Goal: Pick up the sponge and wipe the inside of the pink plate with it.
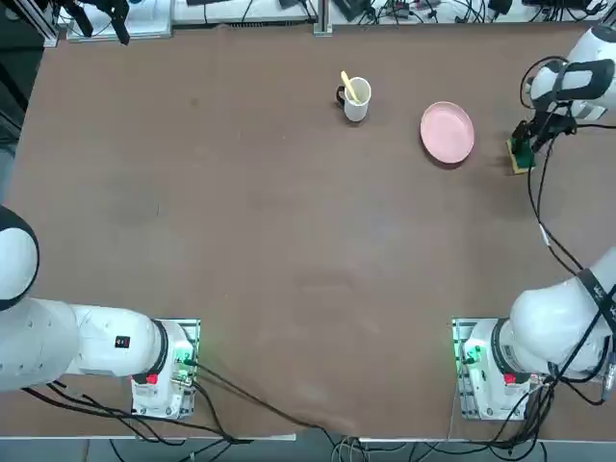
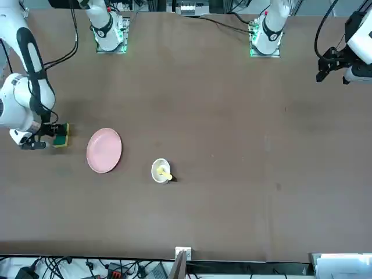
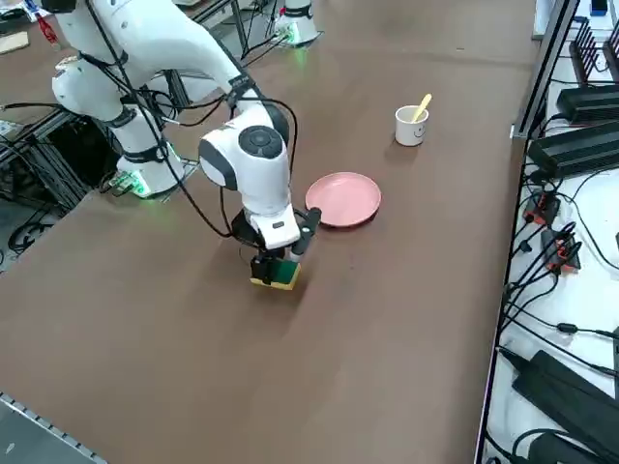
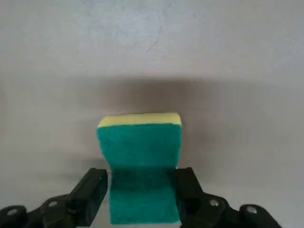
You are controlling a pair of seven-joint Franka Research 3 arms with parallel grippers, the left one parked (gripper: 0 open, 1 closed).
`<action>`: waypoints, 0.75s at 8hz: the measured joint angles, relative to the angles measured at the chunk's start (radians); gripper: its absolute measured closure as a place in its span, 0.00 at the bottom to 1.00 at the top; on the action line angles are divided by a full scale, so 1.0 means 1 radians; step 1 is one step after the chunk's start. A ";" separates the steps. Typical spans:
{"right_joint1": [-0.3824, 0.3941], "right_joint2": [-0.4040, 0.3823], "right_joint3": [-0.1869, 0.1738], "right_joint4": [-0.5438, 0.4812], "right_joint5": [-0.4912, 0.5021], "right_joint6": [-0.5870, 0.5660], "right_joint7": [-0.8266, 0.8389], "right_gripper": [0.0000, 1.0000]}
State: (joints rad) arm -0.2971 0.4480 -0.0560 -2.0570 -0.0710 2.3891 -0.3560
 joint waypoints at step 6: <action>-0.001 0.020 0.002 0.000 0.000 0.017 0.000 0.24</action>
State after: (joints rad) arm -0.2978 0.4680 -0.0541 -2.0568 -0.0710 2.4060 -0.3560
